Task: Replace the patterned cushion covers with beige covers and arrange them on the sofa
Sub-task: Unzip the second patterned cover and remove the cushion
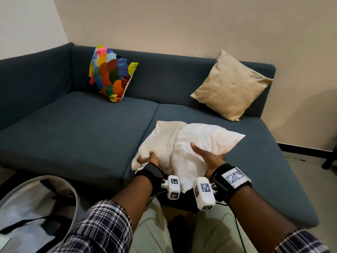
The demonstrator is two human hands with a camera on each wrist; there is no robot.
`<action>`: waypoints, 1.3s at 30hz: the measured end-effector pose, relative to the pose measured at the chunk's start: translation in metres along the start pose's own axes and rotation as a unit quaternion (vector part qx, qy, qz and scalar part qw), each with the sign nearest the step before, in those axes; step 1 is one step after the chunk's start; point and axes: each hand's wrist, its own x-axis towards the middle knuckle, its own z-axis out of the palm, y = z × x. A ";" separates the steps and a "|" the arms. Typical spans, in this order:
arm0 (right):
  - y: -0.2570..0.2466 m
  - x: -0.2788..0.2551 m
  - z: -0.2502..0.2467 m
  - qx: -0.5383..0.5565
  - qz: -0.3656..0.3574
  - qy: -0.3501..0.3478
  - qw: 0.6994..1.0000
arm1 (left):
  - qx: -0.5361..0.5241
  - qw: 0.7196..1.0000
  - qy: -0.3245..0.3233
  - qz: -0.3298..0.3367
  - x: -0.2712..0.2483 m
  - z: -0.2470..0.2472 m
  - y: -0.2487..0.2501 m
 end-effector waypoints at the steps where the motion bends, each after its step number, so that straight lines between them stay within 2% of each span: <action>1: 0.008 0.002 0.003 -0.004 0.026 -0.020 0.999 | -0.008 1.000 -0.006 0.023 -0.038 -0.012 0.017; 2: 0.014 0.002 0.005 -0.007 0.044 -0.052 0.998 | -0.004 0.999 -0.018 0.044 -0.066 -0.024 0.032; 4: 0.028 0.010 0.010 0.002 0.079 -0.114 0.990 | 0.023 0.996 -0.041 0.073 -0.081 -0.036 0.045; 5: 0.037 0.024 0.010 0.004 0.085 -0.115 0.990 | 0.029 0.995 -0.051 0.075 -0.081 -0.041 0.048; 7: 0.063 0.092 0.003 0.006 0.072 -0.078 0.994 | 0.028 0.994 -0.064 0.082 -0.082 -0.047 0.052; 9: 0.070 0.107 0.004 -0.016 0.051 -0.085 0.995 | 0.052 0.992 -0.064 0.100 -0.081 -0.049 0.054; 11: 0.051 0.054 0.010 -0.031 0.073 -0.132 0.988 | 0.090 0.989 -0.063 0.095 -0.079 -0.051 0.057; 13: 0.020 -0.003 0.006 -0.058 0.051 -0.142 0.987 | 0.114 0.990 -0.043 0.074 -0.072 -0.054 0.060; 17: -0.011 -0.033 -0.022 -0.091 -0.006 -0.137 0.986 | 0.155 0.982 -0.026 0.106 -0.055 -0.055 0.070; 23: -0.038 -0.046 -0.053 -0.123 -0.077 -0.097 0.985 | 0.169 0.978 0.008 0.125 -0.035 -0.054 0.094; 28: -0.060 -0.045 -0.084 -0.148 -0.115 -0.123 0.975 | 0.160 0.978 0.036 0.132 -0.009 -0.067 0.108; 30: -0.063 -0.043 -0.093 -0.157 -0.134 -0.110 0.972 | 0.154 0.979 0.025 0.128 0.015 -0.067 0.107; 33: -0.072 -0.040 -0.105 -0.094 -0.181 -0.110 0.973 | 0.113 0.986 0.037 0.116 0.054 -0.065 0.101; 37: -0.081 -0.058 -0.119 -0.074 -0.256 -0.129 0.955 | 0.117 0.982 0.067 0.129 0.007 -0.073 0.110; 38: -0.083 -0.052 -0.120 -0.111 -0.282 -0.094 0.948 | 0.122 0.980 0.075 0.138 0.008 -0.074 0.108; 39: -0.086 -0.052 -0.112 -0.159 -0.296 -0.025 0.942 | 0.123 0.978 0.088 0.146 0.009 -0.078 0.108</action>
